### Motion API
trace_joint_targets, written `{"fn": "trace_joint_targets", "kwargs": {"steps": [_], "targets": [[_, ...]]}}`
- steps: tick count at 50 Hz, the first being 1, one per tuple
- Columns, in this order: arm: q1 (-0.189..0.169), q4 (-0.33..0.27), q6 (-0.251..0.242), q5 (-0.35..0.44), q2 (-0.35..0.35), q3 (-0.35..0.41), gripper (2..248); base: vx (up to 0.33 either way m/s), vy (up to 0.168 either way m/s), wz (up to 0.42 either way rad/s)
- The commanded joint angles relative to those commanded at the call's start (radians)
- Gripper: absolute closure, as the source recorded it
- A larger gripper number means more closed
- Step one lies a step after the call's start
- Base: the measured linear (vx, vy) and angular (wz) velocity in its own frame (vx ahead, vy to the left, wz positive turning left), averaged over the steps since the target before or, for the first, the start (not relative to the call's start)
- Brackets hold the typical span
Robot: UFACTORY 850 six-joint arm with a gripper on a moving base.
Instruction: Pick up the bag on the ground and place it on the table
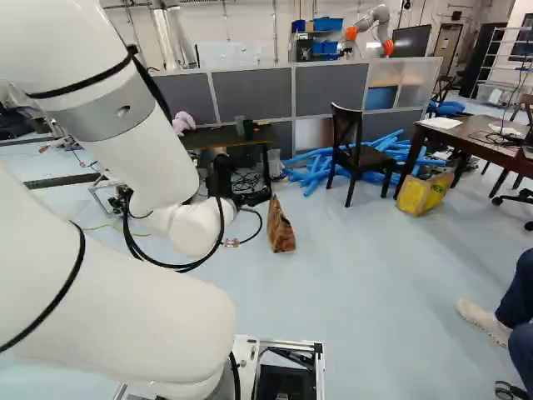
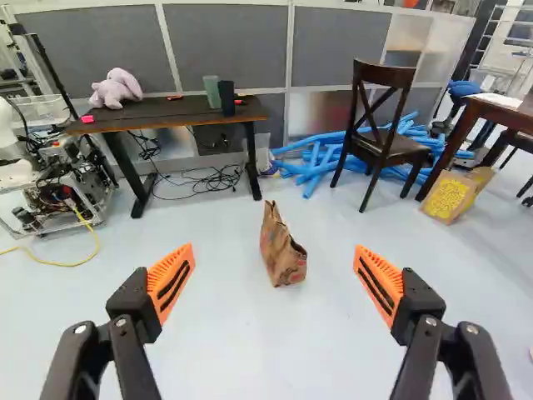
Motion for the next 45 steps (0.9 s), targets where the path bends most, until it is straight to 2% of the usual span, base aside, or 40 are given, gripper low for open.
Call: {"fn": "trace_joint_targets", "kwargs": {"steps": [16, 45], "targets": [[0.000, 0.000, 0.000, 0.000, 0.000, 0.000, 3, 0.204, -0.125, 0.071], [0.000, 0.000, 0.000, 0.000, 0.000, 0.000, 3, 0.207, -0.085, 0.287]]}}
